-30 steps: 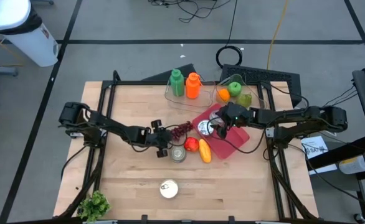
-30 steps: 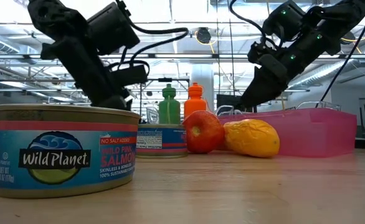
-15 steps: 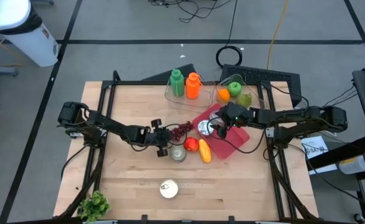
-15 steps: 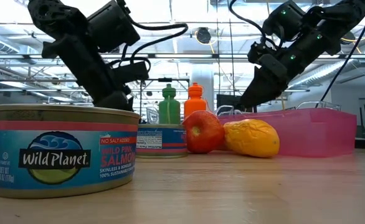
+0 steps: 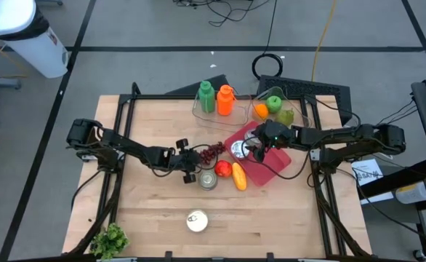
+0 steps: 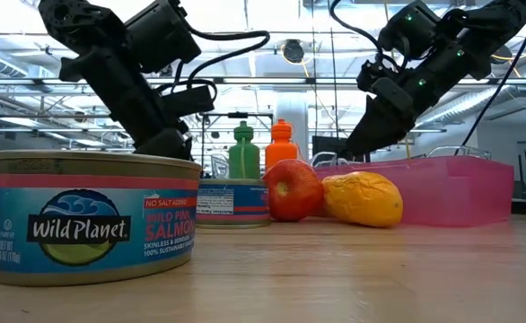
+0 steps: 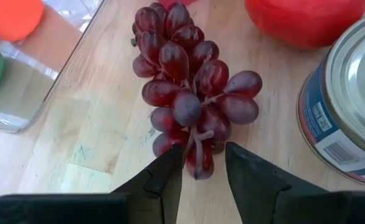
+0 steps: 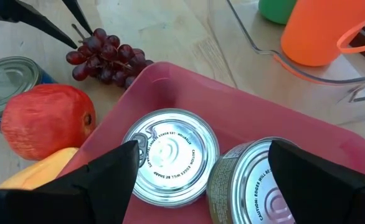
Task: Pick & Place Food Item
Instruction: Put the purple grapes into the right transparent bin
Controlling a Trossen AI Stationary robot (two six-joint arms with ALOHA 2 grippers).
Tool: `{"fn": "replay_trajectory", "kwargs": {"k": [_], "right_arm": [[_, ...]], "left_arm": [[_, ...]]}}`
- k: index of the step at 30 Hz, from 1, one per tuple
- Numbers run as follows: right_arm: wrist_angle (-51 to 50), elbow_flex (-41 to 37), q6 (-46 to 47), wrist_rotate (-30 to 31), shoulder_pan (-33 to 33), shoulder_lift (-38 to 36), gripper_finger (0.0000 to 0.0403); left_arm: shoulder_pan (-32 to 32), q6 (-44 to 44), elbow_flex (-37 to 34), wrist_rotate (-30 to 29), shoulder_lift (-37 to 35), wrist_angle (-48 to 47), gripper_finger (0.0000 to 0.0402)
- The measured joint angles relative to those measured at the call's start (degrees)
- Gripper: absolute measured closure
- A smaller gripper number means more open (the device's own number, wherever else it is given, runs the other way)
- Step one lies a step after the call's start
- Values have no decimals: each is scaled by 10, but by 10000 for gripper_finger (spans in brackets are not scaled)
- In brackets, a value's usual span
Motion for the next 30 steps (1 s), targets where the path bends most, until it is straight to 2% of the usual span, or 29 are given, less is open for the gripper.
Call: {"fn": "replay_trajectory", "kwargs": {"k": [11, 14, 20, 25, 30], "right_arm": [[0, 0, 0, 0, 0, 0, 67], [0, 0, 0, 0, 0, 0, 67], [0, 0, 0, 0, 0, 0, 67], [0, 0, 0, 0, 0, 0, 67], [4, 0, 0, 0, 0, 0, 67]], "left_arm": [[0, -13, 0, 0, 0, 0, 276], [0, -13, 0, 0, 0, 0, 304], [10, -10, 0, 21, 0, 0, 388], [12, -7, 0, 22, -6, -5, 383], [2, 2, 6, 11, -68, -39, 392]]}}
